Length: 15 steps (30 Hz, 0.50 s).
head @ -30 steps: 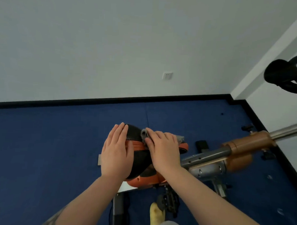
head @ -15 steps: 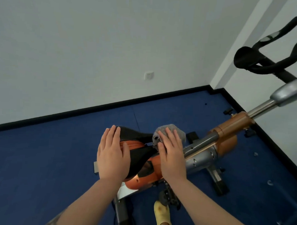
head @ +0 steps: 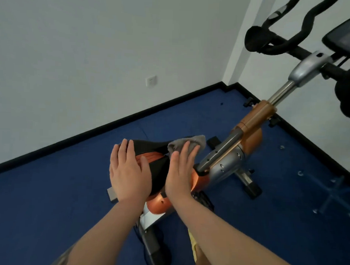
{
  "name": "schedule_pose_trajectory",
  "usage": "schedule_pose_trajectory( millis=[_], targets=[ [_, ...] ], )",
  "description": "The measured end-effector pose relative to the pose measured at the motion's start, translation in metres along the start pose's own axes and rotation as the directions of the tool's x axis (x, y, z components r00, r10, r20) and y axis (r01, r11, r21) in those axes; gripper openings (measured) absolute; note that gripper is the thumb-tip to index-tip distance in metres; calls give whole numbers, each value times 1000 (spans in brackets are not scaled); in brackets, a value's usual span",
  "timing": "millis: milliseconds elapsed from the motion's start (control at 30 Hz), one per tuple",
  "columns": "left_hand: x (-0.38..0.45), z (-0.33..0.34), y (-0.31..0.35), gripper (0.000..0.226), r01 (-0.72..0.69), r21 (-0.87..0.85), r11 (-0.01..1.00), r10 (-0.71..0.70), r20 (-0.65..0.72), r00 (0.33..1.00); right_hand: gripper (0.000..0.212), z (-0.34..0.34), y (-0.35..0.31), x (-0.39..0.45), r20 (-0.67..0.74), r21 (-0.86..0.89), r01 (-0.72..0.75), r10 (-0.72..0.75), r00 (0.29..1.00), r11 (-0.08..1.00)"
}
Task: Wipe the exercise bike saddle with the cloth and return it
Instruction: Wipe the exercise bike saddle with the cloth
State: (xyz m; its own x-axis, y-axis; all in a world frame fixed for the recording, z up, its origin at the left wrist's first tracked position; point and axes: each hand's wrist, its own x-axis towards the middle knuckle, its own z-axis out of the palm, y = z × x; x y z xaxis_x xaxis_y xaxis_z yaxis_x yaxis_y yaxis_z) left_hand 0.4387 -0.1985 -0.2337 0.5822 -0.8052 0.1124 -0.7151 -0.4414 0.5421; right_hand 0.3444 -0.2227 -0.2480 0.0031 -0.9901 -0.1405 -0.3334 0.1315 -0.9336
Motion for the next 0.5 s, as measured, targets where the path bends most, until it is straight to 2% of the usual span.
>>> schedule_pose_trajectory(
  millis=[100,200,267,300,367,433,500],
  targets=[
    [0,0,-2,49,-2,-3,1000,2,10,1000,57,-8,-11,18,-26,-22,-68,68,997,997],
    [0,-1,-1,49,5,-24,1000,-4,14,1000,51,9,-6,-4,55,-161,-70,80,995,985],
    [0,-2,-2,49,2,-22,1000,-1,31,1000,59,23,3,-31,158,-102,-45,61,986,994],
    [-1,-3,-4,50,-9,-20,1000,10,50,999,64,25,11,-37,191,-18,-48,51,980,999],
    [-1,-6,-10,52,-48,-26,999,50,100,994,71,21,17,-27,227,89,-113,90,970,990],
    [0,-9,-17,54,-101,-26,995,104,144,984,83,13,11,-12,210,269,-262,209,955,927],
    [3,-10,-21,55,-122,-21,992,124,166,978,91,11,-1,-14,169,279,-274,234,957,920]
  ],
)
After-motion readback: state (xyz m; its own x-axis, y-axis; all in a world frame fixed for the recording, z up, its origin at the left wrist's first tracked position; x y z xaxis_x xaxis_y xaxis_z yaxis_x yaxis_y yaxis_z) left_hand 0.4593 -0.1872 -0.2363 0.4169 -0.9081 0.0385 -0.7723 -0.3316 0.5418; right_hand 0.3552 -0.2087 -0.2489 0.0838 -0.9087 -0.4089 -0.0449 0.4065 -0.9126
